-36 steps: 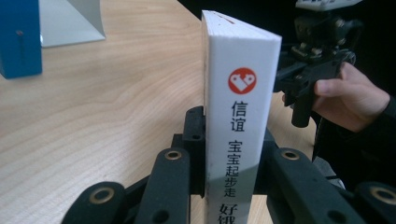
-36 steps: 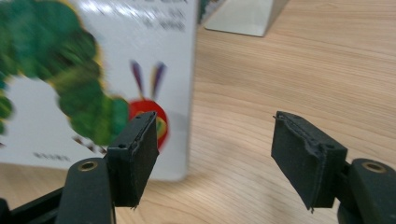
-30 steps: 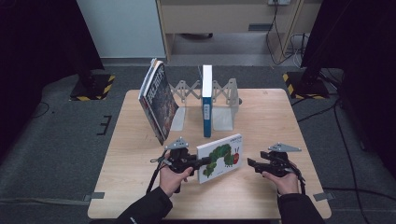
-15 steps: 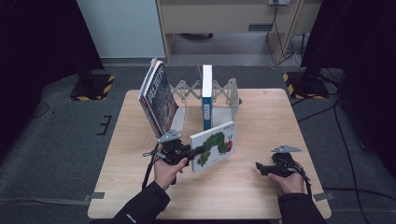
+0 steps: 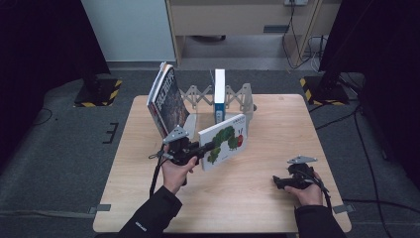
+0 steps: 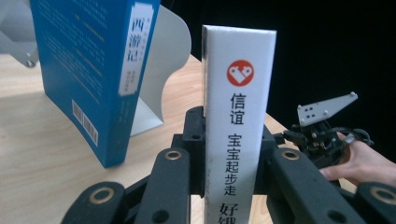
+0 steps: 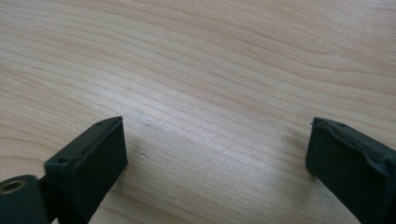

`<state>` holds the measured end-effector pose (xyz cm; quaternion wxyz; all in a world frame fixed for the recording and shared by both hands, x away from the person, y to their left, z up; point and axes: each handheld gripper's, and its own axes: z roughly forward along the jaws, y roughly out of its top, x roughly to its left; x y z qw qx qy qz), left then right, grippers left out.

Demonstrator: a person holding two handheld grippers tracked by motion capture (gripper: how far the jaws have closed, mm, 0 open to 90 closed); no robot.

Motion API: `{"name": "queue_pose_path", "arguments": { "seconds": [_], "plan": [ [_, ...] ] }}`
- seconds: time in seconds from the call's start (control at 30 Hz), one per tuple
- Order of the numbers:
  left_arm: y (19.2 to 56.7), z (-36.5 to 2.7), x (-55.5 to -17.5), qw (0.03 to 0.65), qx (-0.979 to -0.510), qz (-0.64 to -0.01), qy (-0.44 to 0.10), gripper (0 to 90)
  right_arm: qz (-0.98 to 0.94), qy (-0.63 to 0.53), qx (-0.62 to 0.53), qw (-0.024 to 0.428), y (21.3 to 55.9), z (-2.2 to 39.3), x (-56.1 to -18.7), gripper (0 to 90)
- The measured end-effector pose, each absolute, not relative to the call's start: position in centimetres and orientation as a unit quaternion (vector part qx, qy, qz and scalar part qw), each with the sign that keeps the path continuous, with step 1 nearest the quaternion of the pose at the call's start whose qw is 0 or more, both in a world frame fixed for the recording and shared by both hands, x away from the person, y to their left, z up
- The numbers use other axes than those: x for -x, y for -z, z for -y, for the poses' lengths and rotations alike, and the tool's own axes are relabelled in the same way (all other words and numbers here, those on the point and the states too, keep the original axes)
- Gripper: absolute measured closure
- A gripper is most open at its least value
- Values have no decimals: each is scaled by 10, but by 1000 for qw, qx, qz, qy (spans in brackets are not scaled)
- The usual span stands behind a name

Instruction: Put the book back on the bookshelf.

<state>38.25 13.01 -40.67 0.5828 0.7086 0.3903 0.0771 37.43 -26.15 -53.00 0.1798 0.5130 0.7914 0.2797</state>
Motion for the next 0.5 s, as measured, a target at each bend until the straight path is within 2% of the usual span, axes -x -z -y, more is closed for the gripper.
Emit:
{"name": "queue_pose_path", "arguments": {
  "seconds": [0.33, 0.5],
  "plan": [
    [397, -115, -391, 572, -705, -397, -133, 747, -782, -296, -515, 192, 535, 262, -372, 7],
    [394, -103, -397, 578, -698, -399, -142, 747, -776, -307, -513, 199, 537, 263, -370, 3]
  ]
}}
